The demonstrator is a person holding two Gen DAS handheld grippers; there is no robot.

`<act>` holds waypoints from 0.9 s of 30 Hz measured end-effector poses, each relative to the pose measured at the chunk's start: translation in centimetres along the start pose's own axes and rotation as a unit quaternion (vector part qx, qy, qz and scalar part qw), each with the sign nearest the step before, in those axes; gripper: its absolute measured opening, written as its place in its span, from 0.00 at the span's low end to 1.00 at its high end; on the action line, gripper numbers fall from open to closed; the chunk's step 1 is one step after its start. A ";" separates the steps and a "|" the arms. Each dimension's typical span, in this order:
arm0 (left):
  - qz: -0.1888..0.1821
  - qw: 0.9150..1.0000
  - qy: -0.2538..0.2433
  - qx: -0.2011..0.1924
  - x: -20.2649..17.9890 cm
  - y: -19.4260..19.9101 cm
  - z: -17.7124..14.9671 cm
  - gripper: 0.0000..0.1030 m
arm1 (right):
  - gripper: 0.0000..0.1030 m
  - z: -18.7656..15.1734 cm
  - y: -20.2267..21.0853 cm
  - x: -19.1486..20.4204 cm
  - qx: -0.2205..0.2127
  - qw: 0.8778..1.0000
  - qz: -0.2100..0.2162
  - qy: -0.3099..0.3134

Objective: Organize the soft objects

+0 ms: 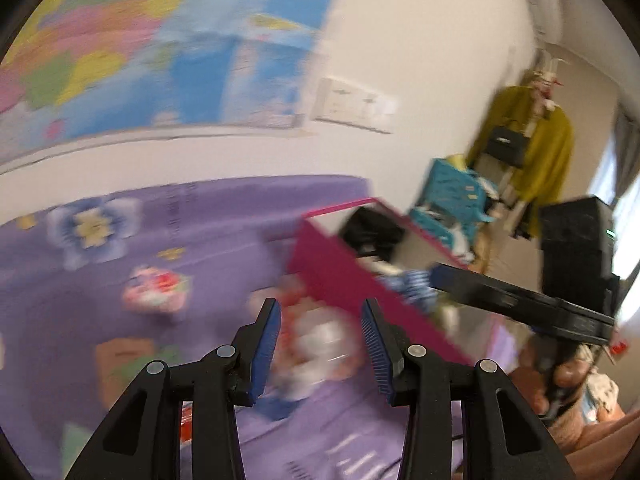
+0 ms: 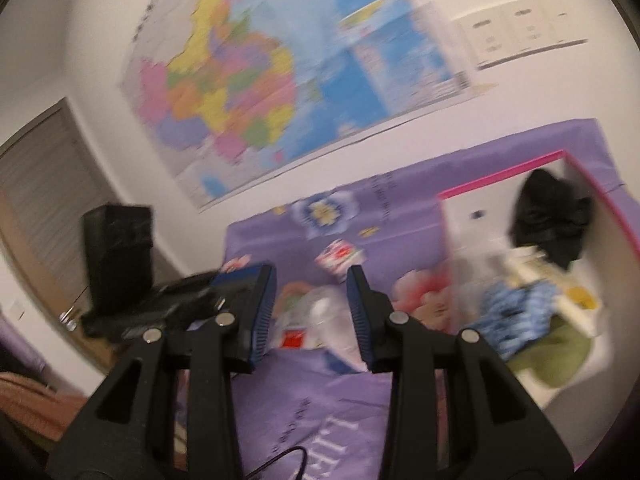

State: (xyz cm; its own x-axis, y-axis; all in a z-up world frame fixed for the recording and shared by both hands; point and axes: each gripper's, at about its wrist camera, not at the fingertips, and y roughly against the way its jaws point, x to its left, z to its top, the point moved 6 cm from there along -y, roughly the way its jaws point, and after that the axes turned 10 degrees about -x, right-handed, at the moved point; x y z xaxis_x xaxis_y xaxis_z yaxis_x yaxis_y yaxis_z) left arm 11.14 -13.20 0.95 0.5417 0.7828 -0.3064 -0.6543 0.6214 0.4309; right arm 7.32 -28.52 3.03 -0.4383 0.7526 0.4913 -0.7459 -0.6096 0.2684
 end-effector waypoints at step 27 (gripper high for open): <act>0.109 0.982 0.045 0.145 13.6 -1.4 -7.3 0.41 | 0.38 -13.8 -15.2 3.3 0.159 0.985 -0.056 0.037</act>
State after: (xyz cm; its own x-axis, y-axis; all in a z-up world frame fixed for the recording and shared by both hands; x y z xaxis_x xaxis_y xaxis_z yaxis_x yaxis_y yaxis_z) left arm 15.53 -3.15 -10.03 0.3482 0.9040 -0.2480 -0.5652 0.4135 0.7138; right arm 10.28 -13.35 -10.88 -0.4052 0.8289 0.3856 -0.6022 -0.5594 0.5697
